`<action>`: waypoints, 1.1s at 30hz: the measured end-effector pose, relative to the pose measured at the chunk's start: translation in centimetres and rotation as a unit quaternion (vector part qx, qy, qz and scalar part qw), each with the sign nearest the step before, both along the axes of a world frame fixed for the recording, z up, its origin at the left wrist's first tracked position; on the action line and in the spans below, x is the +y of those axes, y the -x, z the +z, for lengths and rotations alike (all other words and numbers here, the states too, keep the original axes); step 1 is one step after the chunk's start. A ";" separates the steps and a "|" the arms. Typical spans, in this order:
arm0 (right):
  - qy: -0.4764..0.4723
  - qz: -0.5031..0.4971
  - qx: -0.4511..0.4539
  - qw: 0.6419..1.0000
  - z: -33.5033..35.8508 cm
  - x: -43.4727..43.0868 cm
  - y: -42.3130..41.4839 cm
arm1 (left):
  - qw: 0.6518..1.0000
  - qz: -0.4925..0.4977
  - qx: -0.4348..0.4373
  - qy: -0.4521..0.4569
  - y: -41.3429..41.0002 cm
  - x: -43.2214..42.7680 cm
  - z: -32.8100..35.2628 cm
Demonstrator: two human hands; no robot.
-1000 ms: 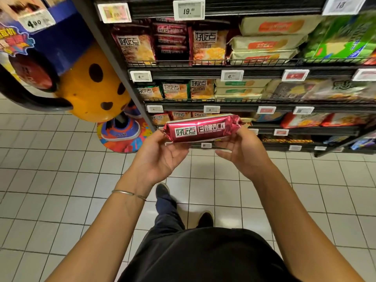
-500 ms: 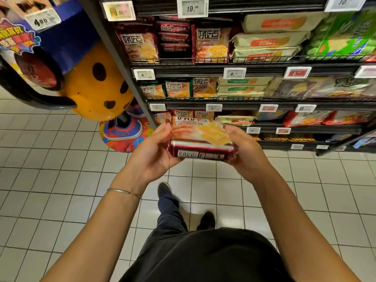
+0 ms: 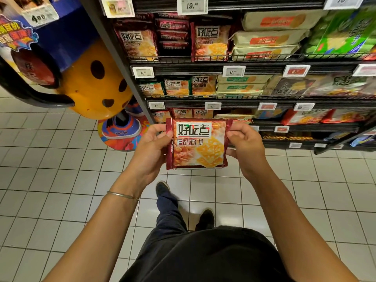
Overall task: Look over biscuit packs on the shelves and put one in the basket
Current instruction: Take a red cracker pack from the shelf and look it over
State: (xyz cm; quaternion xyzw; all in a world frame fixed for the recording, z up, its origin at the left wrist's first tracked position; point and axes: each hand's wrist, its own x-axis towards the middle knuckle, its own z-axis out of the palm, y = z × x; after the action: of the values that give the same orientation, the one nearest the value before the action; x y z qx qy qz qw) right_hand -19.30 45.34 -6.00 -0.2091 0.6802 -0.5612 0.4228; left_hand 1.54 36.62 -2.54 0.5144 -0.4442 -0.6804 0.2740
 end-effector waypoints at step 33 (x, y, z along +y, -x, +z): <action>-0.112 0.246 -0.245 0.931 -0.3 -0.1 -2.2 | 0.965 0.065 0.144 -0.209 -0.8 -1.4 -0.3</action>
State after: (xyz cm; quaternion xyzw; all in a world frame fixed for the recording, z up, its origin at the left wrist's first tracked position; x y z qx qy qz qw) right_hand -17.06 45.20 -6.32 -0.1772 0.5414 -0.3940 0.7213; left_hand 2.30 35.21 -2.80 0.4844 -0.2139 -0.8059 0.2649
